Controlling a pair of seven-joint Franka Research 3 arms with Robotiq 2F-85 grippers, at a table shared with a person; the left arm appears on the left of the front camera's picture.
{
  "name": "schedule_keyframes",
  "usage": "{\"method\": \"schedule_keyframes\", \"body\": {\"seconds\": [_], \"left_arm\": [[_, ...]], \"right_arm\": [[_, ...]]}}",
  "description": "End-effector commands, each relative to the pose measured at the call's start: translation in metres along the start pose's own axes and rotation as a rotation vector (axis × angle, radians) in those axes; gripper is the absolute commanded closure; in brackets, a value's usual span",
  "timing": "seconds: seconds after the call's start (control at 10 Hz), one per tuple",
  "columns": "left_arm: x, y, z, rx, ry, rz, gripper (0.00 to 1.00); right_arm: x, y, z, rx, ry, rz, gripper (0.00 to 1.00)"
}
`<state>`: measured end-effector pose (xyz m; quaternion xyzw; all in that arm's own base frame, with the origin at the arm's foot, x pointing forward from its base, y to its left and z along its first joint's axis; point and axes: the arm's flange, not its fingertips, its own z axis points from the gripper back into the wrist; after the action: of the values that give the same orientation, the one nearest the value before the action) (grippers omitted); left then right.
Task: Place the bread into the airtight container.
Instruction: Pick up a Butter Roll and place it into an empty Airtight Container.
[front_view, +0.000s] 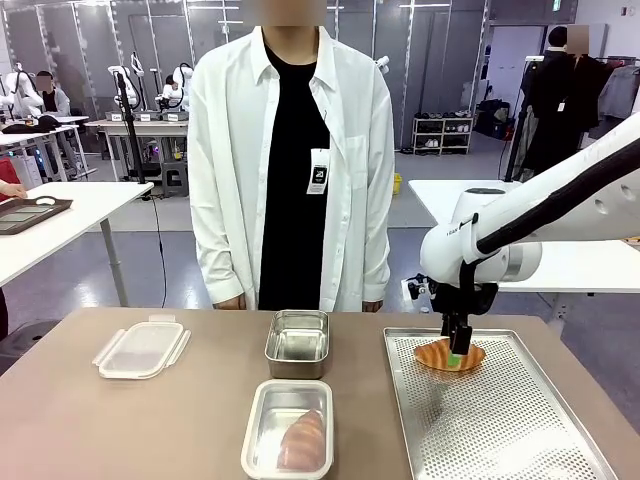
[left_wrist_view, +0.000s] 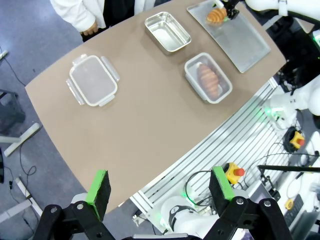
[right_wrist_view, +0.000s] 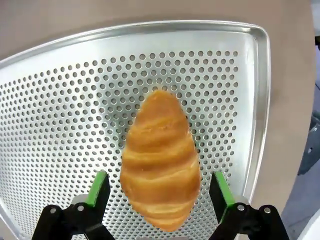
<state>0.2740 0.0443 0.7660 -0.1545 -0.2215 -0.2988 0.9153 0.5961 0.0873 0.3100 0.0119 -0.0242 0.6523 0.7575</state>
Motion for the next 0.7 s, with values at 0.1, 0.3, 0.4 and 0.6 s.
{"method": "schedule_keyframes", "body": {"seconds": [0.1,0.3,0.4,0.6], "left_arm": [[-0.001,0.0,0.001,-0.004,0.003,-0.023,0.0],[-0.001,0.0,0.001,-0.004,0.003,-0.023,0.0],[-0.001,0.0,0.001,-0.004,0.003,-0.023,0.0],[-0.001,0.0,0.001,-0.004,0.003,-0.023,0.0]], "right_arm": [[0.005,-0.006,-0.012,0.01,0.031,-0.017,0.0],[0.003,-0.006,-0.017,0.015,0.023,-0.021,0.1],[0.003,-0.006,-0.018,0.022,0.028,-0.028,0.19],[0.002,-0.005,-0.019,0.027,0.032,-0.031,0.38]]}}
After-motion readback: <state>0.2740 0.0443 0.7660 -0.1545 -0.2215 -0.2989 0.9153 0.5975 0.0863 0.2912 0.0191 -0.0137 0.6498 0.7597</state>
